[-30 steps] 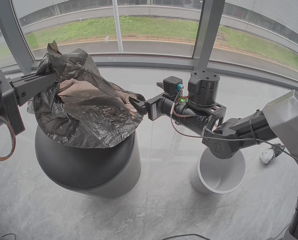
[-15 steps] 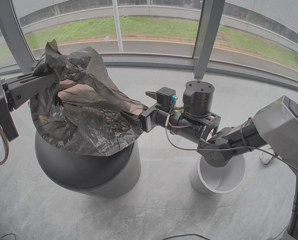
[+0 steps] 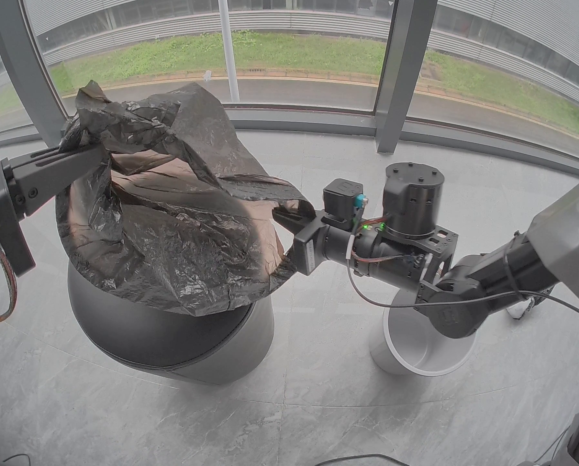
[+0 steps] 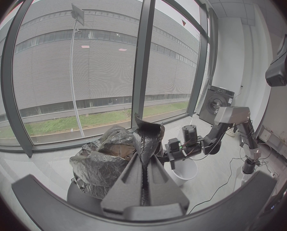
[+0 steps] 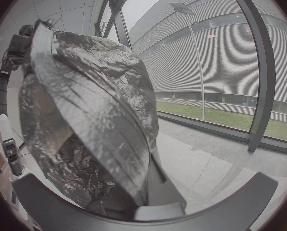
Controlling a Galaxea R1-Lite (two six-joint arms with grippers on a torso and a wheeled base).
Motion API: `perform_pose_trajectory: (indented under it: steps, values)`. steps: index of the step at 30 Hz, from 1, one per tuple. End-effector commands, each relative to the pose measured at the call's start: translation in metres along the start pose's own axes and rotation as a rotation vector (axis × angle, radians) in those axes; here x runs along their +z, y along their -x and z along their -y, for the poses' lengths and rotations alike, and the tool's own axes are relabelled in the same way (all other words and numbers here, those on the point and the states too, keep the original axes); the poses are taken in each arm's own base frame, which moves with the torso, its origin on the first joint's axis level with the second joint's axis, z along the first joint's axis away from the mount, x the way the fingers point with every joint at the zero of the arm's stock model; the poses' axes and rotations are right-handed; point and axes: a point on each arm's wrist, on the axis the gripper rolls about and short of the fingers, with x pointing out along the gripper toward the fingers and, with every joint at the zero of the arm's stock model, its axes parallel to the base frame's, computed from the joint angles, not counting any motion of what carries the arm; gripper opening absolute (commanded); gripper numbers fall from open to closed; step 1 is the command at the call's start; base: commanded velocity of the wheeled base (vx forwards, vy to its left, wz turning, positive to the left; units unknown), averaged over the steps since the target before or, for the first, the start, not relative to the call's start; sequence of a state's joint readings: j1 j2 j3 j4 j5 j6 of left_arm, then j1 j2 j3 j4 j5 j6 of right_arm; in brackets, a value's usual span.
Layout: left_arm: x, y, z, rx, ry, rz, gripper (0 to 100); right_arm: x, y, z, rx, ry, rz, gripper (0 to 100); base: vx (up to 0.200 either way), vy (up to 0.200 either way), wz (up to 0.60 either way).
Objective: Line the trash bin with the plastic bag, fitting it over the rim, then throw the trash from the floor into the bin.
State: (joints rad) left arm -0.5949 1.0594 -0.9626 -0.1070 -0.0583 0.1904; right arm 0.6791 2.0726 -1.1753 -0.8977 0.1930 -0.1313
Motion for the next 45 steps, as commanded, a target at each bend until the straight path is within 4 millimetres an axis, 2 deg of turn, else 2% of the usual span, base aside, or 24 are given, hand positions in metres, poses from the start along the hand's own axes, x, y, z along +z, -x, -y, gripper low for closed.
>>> perform_pose_trajectory:
  steps: [1,2,3,5,6,7,10,11,12,13,14,16,20,25,33,41,45]
  values:
    - [-0.006,-0.011,-0.003,-0.001,0.011,-0.035,0,0.035,0.057,-0.008,0.02,0.007,0.032,0,0.0,0.0,0.0]
    - [-0.009,-0.017,-0.003,-0.04,0.019,-0.046,0,0.041,0.076,-0.011,0.022,0.006,0.03,0,0.0,0.0,0.0]
    - [-0.011,-0.019,-0.003,-0.05,0.02,-0.051,0,0.042,0.081,-0.012,0.022,0.006,0.028,0,0.0,0.0,0.0]
    - [-0.02,-0.037,-0.004,-0.104,0.032,-0.096,0,0.049,0.105,-0.016,0.023,0.002,0.031,0,0.0,0.0,0.0]
    - [-0.021,-0.038,-0.004,-0.106,0.033,-0.1,0,0.049,0.106,-0.016,0.024,0.002,0.032,0,0.0,0.0,0.0]
    - [-0.028,-0.055,-0.008,-0.129,0.047,-0.134,0,0.051,0.119,-0.019,0.024,-0.001,0.024,0,0.0,0.0,0.0]
    - [-0.039,-0.09,-0.021,-0.155,0.064,-0.137,0,0.054,0.135,-0.021,0.015,-0.005,0.018,0,0.0,0.0,0.0]
    - [-0.039,-0.093,-0.022,-0.155,0.064,-0.137,0,0.054,0.136,-0.021,0.015,-0.005,0.018,0,0.0,0.0,0.0]
    - [-0.044,-0.108,-0.029,-0.153,0.068,-0.126,0,0.056,0.142,-0.021,0.009,-0.007,0.017,0,0.0,0.0,0.0]
    - [-0.044,-0.112,-0.031,-0.154,0.07,-0.124,0,0.057,0.143,-0.021,0.008,-0.007,0.017,0,0.0,0.0,0.0]
    - [-0.047,-0.125,-0.033,-0.169,0.07,-0.111,0,0.059,0.15,-0.022,0.005,-0.007,0.017,0,0.0,0.0,0.0]
    - [-0.054,-0.143,-0.035,-0.215,0.084,-0.094,0,0.058,0.163,-0.025,-0.001,-0.027,0.005,0,0.0,0.0,0.0]
    - [-0.063,-0.165,-0.027,-0.319,0.11,-0.066,0,0.051,0.186,-0.03,-0.021,-0.076,-0.018,0,0.0,0.0,0.0]
    - [-0.073,-0.18,-0.016,-0.358,0.185,-0.084,0,0.042,0.203,-0.034,-0.022,-0.085,-0.036,0,0.0,-0.04,0.0]
    - [-0.086,-0.196,-0.007,-0.392,0.193,-0.106,0,0.034,0.214,-0.037,-0.02,-0.09,-0.06,0,0.0,-0.2,0.0]
    - [-0.09,-0.194,-0.003,-0.406,0.197,-0.12,0,0.027,0.217,-0.039,-0.013,-0.094,-0.085,0,0.0,-0.2,0.0]
    - [-0.097,-0.187,0.003,-0.44,0.208,-0.148,0,0.024,0.218,-0.04,-0.012,-0.096,-0.097,0,0.0,-0.2,0.0]
